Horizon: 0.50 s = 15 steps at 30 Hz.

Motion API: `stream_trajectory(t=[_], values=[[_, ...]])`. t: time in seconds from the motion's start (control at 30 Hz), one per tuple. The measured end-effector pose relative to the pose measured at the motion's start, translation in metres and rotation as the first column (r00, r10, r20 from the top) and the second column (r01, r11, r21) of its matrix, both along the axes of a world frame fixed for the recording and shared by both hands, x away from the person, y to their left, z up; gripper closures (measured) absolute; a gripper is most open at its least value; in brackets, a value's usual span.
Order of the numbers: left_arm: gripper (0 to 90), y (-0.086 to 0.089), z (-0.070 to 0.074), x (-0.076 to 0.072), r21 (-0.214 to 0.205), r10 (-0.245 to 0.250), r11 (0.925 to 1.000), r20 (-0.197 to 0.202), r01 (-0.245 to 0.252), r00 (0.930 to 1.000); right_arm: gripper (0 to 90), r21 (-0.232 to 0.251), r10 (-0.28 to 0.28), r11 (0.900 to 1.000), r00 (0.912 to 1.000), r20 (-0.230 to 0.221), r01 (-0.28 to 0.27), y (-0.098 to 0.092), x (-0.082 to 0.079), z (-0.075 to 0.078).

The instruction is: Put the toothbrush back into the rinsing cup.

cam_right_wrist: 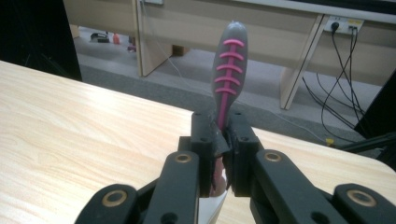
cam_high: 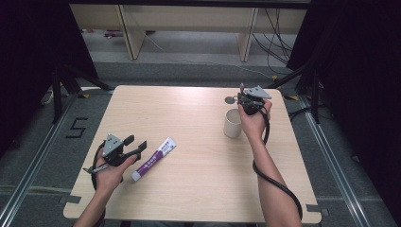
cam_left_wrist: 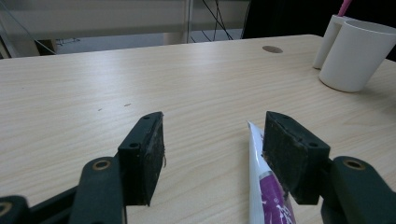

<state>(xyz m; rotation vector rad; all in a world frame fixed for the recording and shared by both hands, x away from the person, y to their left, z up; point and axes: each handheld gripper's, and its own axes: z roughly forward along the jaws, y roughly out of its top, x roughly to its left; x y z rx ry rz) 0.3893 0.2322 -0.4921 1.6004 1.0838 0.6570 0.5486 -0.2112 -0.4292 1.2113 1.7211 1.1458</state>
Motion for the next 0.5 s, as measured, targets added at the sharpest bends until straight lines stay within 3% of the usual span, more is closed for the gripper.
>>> stream_trajectory(t=[0.17,0.4,0.5], values=[[38.5,-0.0003,0.0001,0.0001,0.001,-0.002,1.0,0.0,0.002,1.0,83.5,0.003,-0.007,1.0,0.9996,-0.027,0.008,0.002,-0.0002,-0.0056],[38.4,0.0004,-0.0002,-0.0001,0.002,0.0,1.0,-0.005,0.0,1.0,83.5,-0.03,0.007,0.9995,0.9999,-0.014,-0.008,-0.0001,0.0011,-0.0057],[38.4,0.0005,0.0002,-0.0001,-0.001,0.002,1.0,-0.003,-0.002,1.0,83.1,-0.007,-0.007,0.9999,0.9997,-0.022,0.007,0.0012,-0.0003,-0.006]])
